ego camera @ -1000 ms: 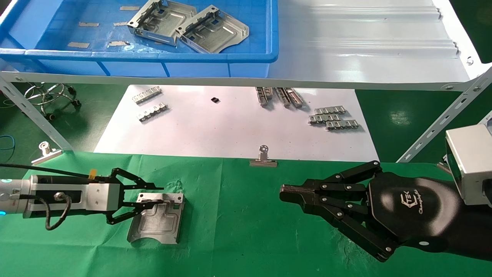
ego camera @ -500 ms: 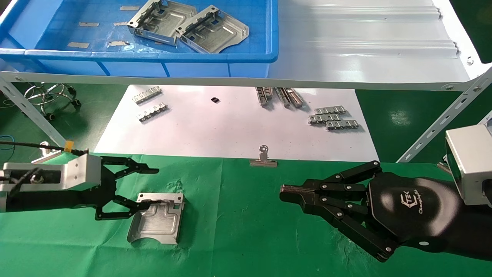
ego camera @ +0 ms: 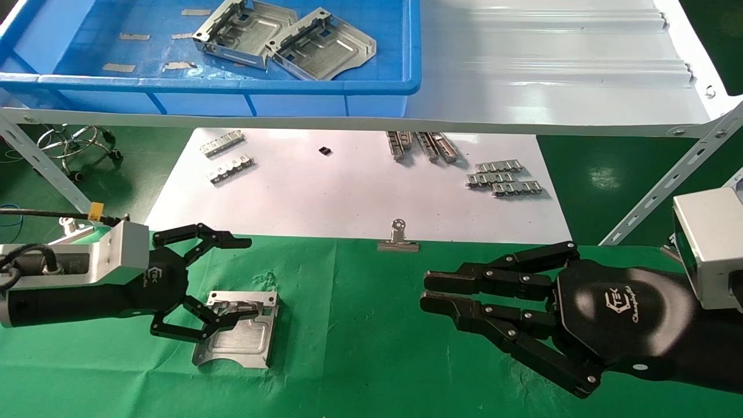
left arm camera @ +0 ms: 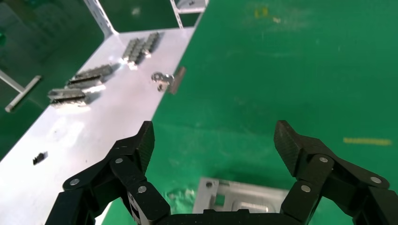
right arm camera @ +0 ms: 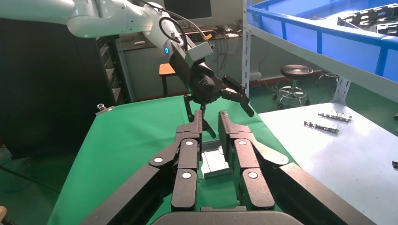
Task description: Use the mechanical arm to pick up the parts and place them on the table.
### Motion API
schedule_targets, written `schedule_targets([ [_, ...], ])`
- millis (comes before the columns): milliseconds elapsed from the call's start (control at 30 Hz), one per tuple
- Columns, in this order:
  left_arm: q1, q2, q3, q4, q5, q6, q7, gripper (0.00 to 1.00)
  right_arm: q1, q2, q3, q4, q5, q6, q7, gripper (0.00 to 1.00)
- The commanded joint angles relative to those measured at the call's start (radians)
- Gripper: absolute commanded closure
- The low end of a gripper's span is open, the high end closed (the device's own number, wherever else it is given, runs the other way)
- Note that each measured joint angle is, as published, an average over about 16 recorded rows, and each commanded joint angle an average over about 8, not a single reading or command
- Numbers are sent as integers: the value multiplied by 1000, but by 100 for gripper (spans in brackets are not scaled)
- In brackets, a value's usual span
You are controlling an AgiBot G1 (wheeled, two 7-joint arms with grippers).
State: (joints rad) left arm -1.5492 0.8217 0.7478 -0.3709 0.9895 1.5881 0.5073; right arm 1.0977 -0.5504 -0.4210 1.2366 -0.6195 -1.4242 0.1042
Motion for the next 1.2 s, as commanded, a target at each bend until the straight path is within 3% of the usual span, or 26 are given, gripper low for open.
schedule_targets([
  [33, 20, -9, -20, -38, -11, -4, -29, 0, 0, 0, 0, 0, 0, 0, 0, 0],
  [1200, 374, -166, -368, -719, -204, -73, -547, 0, 0, 0, 0, 0, 0, 0, 0, 0],
])
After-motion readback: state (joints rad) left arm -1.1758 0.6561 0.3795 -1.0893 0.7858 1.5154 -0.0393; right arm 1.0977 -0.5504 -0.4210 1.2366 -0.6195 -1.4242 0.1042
